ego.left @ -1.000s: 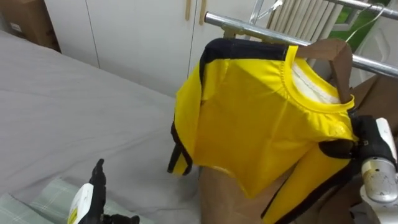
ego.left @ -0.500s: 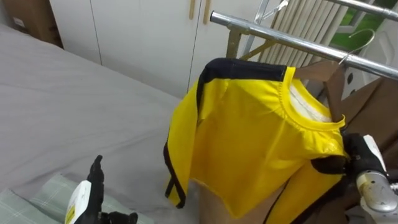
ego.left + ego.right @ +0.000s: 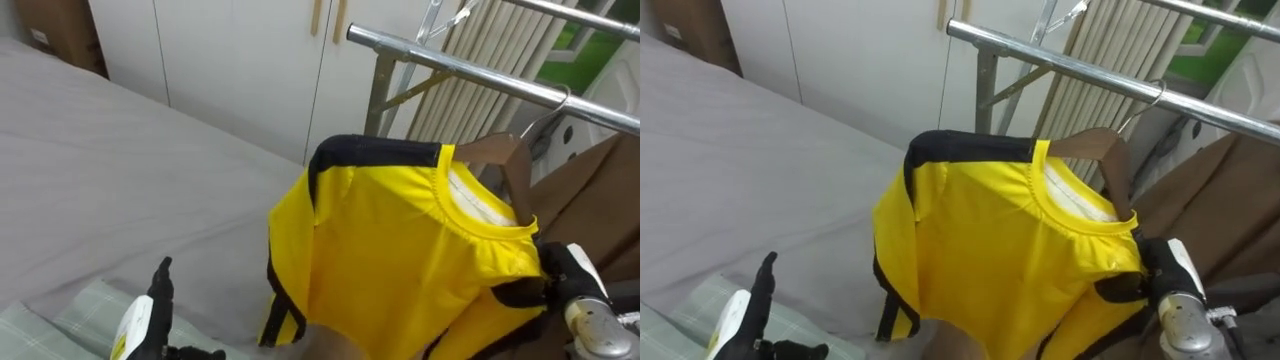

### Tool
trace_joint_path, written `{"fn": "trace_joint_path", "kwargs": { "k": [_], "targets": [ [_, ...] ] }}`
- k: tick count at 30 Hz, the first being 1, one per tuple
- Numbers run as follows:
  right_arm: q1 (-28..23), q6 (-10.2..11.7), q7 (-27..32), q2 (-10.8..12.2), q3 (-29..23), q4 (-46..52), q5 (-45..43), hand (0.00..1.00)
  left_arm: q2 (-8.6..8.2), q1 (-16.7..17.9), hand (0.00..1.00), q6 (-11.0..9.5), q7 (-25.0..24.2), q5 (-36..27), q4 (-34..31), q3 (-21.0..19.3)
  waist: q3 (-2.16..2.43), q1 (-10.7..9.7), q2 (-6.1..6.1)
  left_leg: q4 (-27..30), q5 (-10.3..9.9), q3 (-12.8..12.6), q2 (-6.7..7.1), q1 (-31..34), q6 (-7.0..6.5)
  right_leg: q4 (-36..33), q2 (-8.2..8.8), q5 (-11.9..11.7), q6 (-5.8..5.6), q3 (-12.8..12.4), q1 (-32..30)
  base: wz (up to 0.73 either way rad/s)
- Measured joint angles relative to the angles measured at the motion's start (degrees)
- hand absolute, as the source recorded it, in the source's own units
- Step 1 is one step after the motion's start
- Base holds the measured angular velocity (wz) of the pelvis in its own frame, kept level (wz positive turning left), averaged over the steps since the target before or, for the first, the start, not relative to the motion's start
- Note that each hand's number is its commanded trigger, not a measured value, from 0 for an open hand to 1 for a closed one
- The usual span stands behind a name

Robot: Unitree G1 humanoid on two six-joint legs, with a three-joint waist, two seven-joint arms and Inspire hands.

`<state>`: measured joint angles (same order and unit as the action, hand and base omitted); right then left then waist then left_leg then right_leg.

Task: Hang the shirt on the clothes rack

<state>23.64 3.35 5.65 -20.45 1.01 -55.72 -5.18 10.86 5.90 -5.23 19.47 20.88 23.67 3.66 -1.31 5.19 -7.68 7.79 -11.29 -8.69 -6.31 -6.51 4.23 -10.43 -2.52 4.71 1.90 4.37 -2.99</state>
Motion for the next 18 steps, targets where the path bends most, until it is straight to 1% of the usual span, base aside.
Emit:
{"fn": "trace_joint_path", "kwargs": {
  "k": [4, 8, 13, 18],
  "targets": [
    [-0.1, 0.4, 0.3, 0.1, 0.1, -0.7, -0.2, 1.00, 0.14, 0.0, 0.00, 0.0, 0.1, 0.0, 0.0, 1.1, 0.24, -0.1, 0.43, 0.0, 0.0, 0.4, 0.00, -0.2, 0.00, -0.1, 0.03, 0.0, 0.00, 0.3, 0.3, 0.04],
    [-0.3, 0.5, 0.9, 0.2, 0.4, -1.6, -0.1, 1.00, 0.24, 0.0, 0.00, 0.0, 0.1, -0.1, 0.0, 1.9, 0.25, -0.1, 0.43, 0.1, 0.0, 0.7, 0.00, -0.5, 0.00, -0.1, 0.04, 0.0, -0.02, 0.4, 0.7, 0.04],
    [-0.3, 0.5, 1.4, 0.2, 1.6, -1.9, 0.4, 1.00, 0.94, 0.0, 0.00, -0.1, 0.1, -1.2, 0.0, 2.2, 0.26, -0.2, 0.40, 0.1, 0.0, 0.6, 0.00, -1.1, 0.00, -0.1, 0.05, 0.0, -0.03, 0.4, 1.3, 0.00],
    [-0.7, 0.8, 2.1, 0.2, 1.6, -2.0, 0.3, 1.00, 1.62, 0.0, 0.00, -0.1, 0.4, -1.2, -0.1, 2.2, 0.30, -0.3, 0.35, 0.5, 0.0, 0.7, 0.03, -1.0, 0.00, 0.0, 0.11, 0.0, -0.03, 0.5, 1.5, 0.00]
  ]
}}
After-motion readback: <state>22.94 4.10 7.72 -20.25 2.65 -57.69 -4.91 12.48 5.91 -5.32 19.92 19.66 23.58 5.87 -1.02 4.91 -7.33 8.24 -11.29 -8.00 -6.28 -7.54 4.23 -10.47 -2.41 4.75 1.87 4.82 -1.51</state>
